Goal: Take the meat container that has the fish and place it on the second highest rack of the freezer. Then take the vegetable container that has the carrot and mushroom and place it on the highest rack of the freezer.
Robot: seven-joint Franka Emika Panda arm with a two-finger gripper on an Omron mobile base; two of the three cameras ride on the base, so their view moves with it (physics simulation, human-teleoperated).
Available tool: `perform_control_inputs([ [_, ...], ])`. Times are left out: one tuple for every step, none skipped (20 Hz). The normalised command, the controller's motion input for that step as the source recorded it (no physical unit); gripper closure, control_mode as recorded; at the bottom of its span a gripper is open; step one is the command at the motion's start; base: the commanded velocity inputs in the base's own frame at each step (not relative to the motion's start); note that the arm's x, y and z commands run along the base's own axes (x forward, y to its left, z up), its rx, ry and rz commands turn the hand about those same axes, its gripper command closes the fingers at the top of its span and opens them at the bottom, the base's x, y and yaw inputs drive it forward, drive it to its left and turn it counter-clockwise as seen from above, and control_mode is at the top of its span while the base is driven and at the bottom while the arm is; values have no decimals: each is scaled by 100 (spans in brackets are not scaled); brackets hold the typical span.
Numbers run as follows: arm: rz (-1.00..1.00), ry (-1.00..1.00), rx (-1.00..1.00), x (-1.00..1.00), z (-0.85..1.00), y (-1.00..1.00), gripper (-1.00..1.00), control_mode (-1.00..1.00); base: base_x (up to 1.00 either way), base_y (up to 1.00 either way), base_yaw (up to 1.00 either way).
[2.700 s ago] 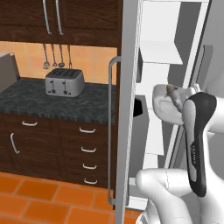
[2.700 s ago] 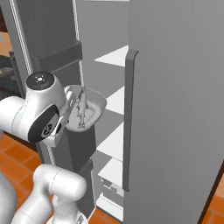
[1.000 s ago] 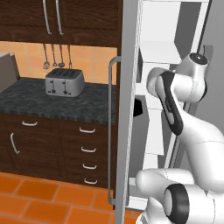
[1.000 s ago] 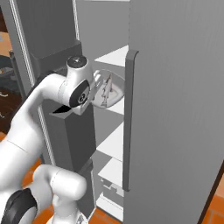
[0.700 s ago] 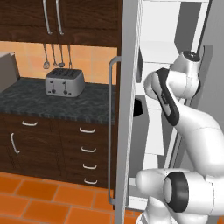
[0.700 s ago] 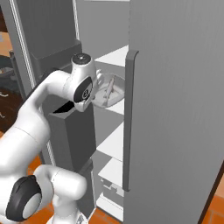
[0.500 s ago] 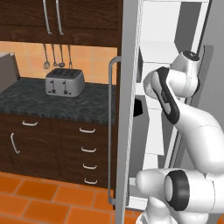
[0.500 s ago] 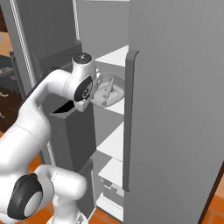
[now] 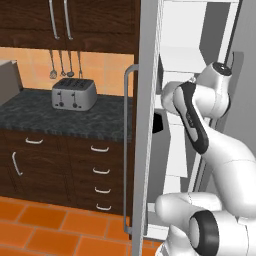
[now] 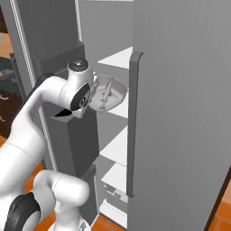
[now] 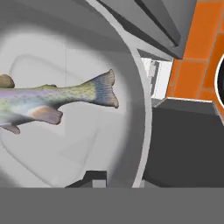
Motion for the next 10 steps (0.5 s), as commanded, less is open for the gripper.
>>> perform_control_inputs([
  [7, 0, 0, 28, 2, 0, 100, -100, 0, 0, 0],
  [8, 3, 0, 49, 0, 0, 100, -100, 0, 0, 0],
  [6, 3, 0, 55, 0, -3, 100, -100, 0, 0, 0],
  [1, 0, 1, 57, 0, -16, 100, -100, 0, 0, 0],
  [0, 0, 0, 44, 0, -25, 100, -100, 0, 0, 0],
  [0, 0, 0, 39, 0, -29, 100, -100, 0, 0, 0],
  [0, 0, 0, 27, 0, -44, 100, -100, 0, 0, 0],
  [-3, 0, 0, 34, 0, -36, 100, -100, 0, 0, 0],
  [-8, 0, 0, 26, 0, -42, 100, -100, 0, 0, 0],
  [-10, 0, 0, 23, 0, -31, 100, -100, 0, 0, 0],
])
